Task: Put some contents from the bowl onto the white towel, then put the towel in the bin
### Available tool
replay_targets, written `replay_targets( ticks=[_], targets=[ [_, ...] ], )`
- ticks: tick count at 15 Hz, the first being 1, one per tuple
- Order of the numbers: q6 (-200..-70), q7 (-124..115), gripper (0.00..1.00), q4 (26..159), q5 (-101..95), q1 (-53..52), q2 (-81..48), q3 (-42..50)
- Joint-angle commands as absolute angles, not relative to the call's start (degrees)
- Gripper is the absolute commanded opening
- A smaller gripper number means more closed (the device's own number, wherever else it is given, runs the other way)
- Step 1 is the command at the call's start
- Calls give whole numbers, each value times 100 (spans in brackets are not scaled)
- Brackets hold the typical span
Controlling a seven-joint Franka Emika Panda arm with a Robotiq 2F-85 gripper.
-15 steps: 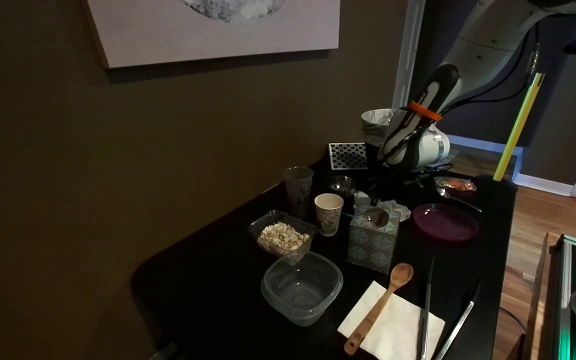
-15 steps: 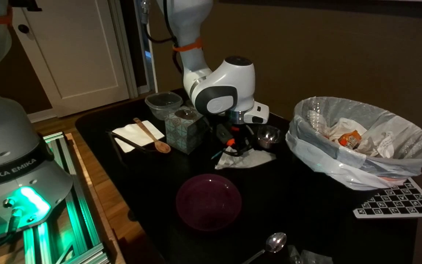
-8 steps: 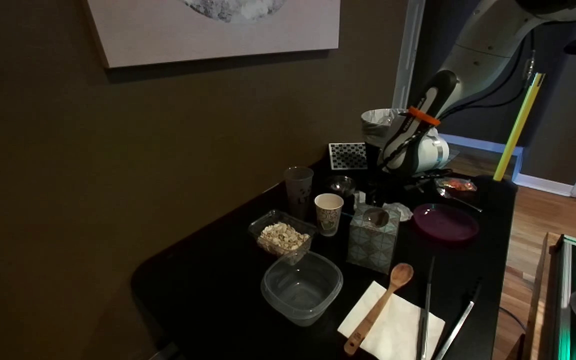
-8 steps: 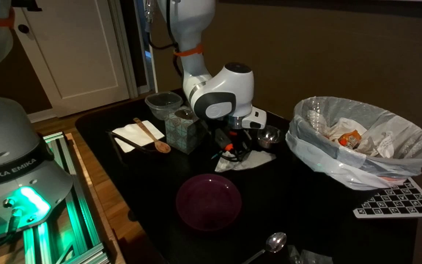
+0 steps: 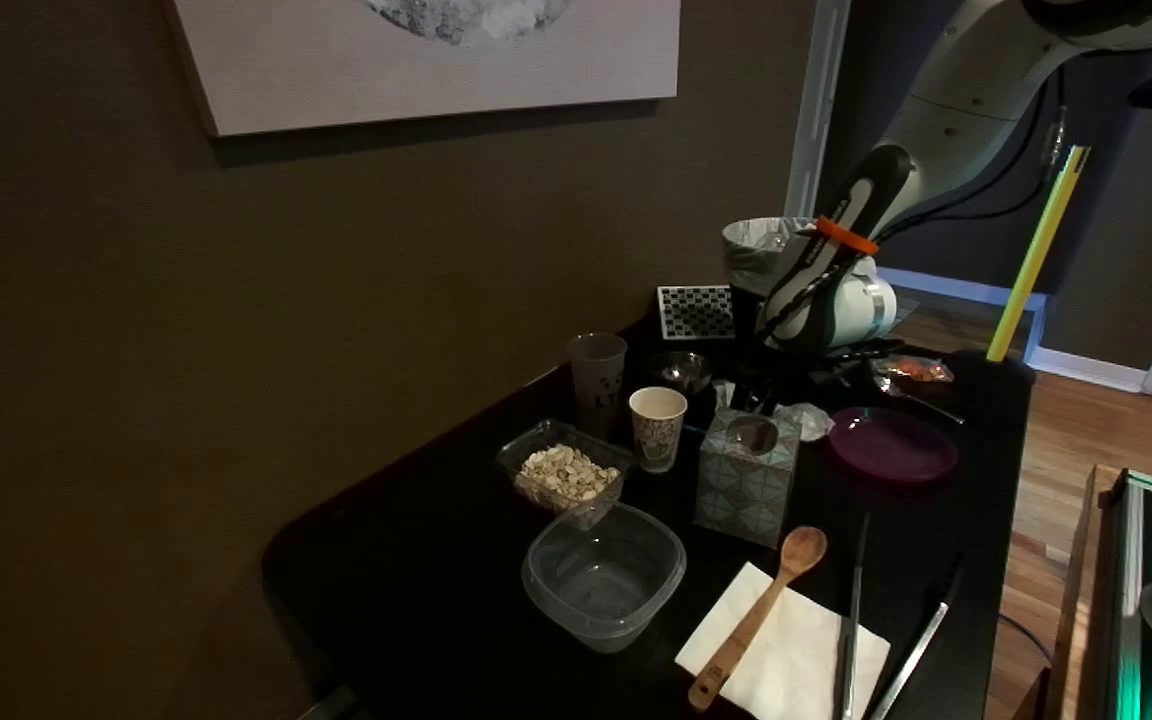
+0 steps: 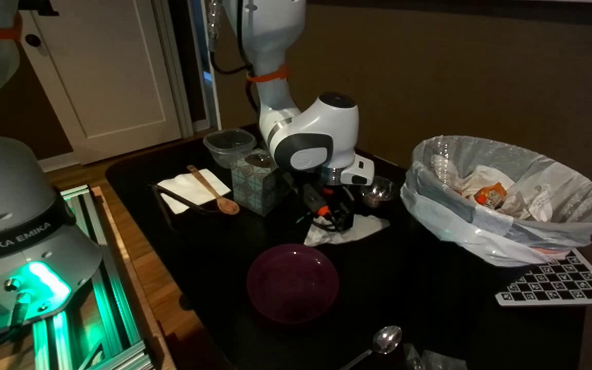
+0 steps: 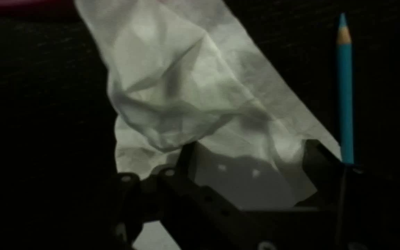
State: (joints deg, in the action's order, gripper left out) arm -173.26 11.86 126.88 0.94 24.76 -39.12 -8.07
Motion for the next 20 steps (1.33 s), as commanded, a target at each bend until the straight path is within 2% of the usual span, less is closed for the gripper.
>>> replay_targets(
  ticks=[1, 7, 13, 20],
  targets=[
    [-17045, 1378, 47, 12511, 127, 2581, -4071, -870],
    [-16896, 1448, 2, 12445, 161, 2578, -4059, -858],
    [-16701, 1434, 2, 12518, 127, 2473, -3722, -785],
    [-15850, 1432, 2, 12568, 188, 2170, -2810, -537]
  ],
)
